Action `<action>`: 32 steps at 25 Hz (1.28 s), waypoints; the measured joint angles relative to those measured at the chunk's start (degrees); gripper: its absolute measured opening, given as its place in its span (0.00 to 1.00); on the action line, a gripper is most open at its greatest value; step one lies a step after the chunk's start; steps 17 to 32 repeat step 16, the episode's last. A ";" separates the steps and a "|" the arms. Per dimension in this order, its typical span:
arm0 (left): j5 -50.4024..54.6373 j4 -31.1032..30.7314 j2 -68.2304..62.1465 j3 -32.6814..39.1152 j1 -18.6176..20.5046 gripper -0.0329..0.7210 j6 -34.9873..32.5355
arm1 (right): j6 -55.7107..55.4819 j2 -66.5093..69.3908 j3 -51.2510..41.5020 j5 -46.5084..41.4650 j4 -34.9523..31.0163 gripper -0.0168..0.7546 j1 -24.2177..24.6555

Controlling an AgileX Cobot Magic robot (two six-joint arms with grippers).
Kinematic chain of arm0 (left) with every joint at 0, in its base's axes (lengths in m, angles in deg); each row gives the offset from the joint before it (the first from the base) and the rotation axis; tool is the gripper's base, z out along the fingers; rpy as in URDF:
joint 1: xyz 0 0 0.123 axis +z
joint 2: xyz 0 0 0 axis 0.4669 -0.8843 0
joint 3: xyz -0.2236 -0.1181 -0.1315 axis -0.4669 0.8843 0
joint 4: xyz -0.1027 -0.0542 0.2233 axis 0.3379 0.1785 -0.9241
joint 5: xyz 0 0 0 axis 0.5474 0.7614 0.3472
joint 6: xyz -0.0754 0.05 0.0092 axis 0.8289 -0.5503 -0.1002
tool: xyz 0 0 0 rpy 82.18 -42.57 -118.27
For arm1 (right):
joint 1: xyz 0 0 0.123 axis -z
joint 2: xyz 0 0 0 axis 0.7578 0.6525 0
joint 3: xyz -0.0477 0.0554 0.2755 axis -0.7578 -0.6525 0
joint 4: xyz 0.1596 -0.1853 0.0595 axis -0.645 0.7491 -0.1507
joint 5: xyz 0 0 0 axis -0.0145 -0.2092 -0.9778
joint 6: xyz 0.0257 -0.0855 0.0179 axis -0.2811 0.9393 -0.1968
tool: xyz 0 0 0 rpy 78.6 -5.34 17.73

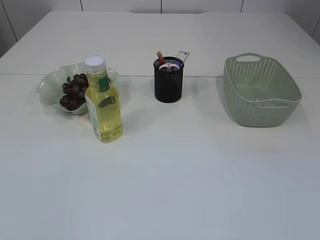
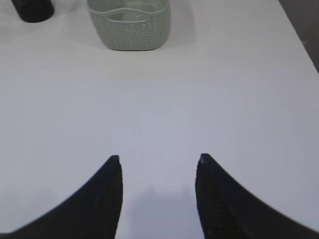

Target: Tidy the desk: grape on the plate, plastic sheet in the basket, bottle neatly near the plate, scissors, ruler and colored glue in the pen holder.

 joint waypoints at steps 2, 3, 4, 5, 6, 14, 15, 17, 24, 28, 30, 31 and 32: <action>0.00 0.00 0.00 0.00 0.00 0.45 0.00 | 1.27 0.00 0.00 0.00 -0.79 0.52 0.00; 0.00 0.00 0.00 0.00 0.00 0.45 -0.12 | 1.50 0.00 0.00 0.00 -0.92 0.52 0.00; 0.00 0.00 0.00 0.00 0.00 0.45 -0.24 | 1.52 0.00 0.00 0.00 -1.02 0.52 0.00; 0.00 0.31 0.00 0.00 0.00 0.45 -0.24 | 1.61 0.00 0.00 0.00 -1.02 0.52 0.00; 0.00 0.31 0.00 0.00 0.00 0.45 -0.32 | 1.61 0.00 0.00 0.00 -1.02 0.52 0.00; 0.00 0.31 0.00 0.00 0.00 0.45 -0.32 | 1.74 0.00 0.00 0.00 -1.02 0.52 0.00; 0.00 0.31 0.00 0.00 0.00 0.45 -0.32 | 1.77 0.00 0.00 0.00 -1.02 0.52 0.00; 0.00 0.31 0.00 0.00 0.00 0.45 -0.32 | 1.77 0.00 0.00 0.00 -1.02 0.52 0.00; 0.00 0.31 0.00 0.00 0.00 0.45 -0.32 | 1.77 0.00 0.00 0.00 -1.02 0.52 0.00; 0.00 0.31 0.00 0.00 0.00 0.45 -0.32 | 1.77 0.00 0.00 0.00 -1.02 0.52 0.00; 0.00 0.31 0.00 0.00 0.00 0.45 -0.32 | 1.77 0.00 0.00 0.00 -1.02 0.52 0.00; 0.00 0.31 0.00 0.00 0.00 0.45 -0.32 | 1.77 0.00 0.00 0.00 -1.02 0.52 0.00; 0.00 0.31 0.00 0.00 0.00 0.45 -0.32 | 1.77 0.00 0.00 0.00 -1.02 0.52 0.00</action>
